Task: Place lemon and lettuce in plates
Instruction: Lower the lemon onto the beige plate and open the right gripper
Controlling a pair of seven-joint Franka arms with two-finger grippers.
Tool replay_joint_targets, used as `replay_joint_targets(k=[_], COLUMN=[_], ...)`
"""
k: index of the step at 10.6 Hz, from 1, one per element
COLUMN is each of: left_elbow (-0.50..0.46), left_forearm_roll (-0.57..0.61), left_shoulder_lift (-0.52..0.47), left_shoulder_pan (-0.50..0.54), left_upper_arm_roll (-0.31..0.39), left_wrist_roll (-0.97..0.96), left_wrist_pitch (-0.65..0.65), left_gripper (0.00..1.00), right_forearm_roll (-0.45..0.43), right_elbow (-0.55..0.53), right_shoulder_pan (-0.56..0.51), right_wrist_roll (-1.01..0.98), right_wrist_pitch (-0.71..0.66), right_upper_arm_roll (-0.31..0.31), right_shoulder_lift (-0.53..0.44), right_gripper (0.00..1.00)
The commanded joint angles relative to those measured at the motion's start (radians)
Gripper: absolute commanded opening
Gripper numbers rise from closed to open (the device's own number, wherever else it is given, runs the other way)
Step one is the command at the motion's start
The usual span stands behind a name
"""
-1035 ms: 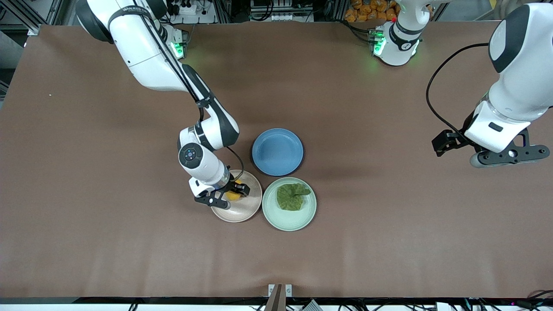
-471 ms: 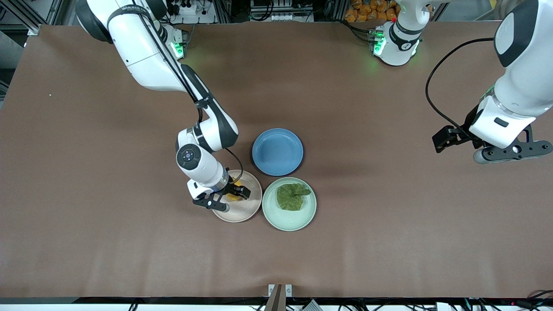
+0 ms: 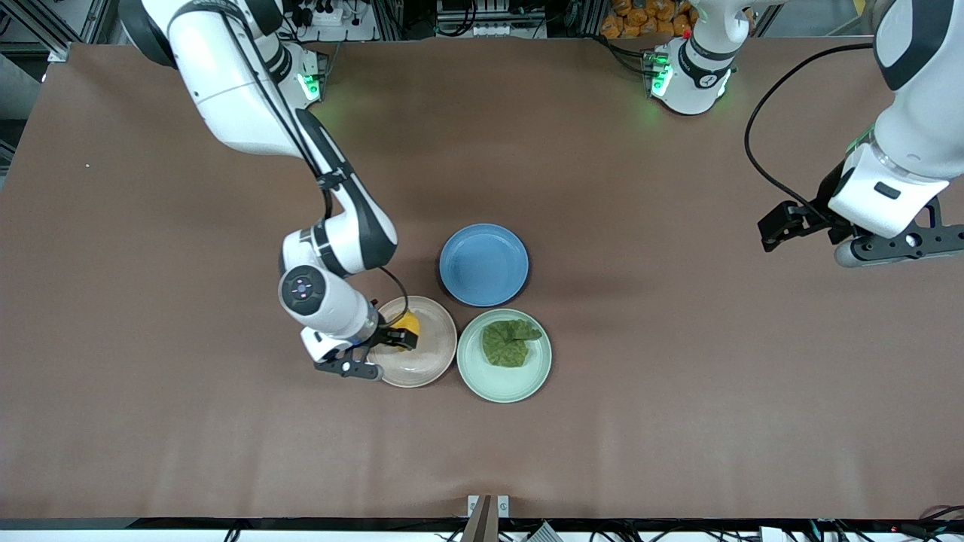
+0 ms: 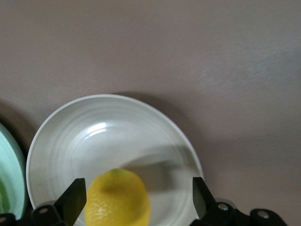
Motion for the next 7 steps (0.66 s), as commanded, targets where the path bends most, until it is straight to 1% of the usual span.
replay_joint_targets(k=[1,3,4,5,7], left_elbow=[-0.010,-0.010,-0.011,-0.010,-0.016], left_forearm_roll=[-0.035,-0.064,-0.069,-0.098,-0.106], left_shoulder_lift=[-0.039,-0.051,-0.051,-0.051,-0.059], left_shoulder_pan=[0.035,0.054,0.074,0.079,0.072], left_upper_arm_roll=[0.003,0.006,0.005,0.005,0.013], left_wrist_roll=[0.035,0.101,0.115,0.121,0.139], left_wrist_pitch=[-0.018,-0.026,-0.041,-0.068,-0.072], left_gripper=[1.00,1.00,1.00,1.00,1.00], right_forearm_roll=[0.004,-0.011,-0.038,-0.060,-0.083], right_elbow=[-0.010,-0.016,-0.016,-0.016,-0.016], right_shoulder_pan=[-0.071,-0.125,-0.154,-0.173,-0.225], right_wrist_roll=[-0.129,-0.223,-0.248,-0.251,-0.332], right_wrist_pitch=[-0.127,-0.215,-0.246,-0.275,-0.318], right_upper_arm_roll=[0.008,0.007,0.007,0.007,0.008], right_shoulder_lift=[-0.077,-0.114,-0.129,-0.133,-0.142], right_gripper=[1.00,1.00,1.00,1.00,1.00])
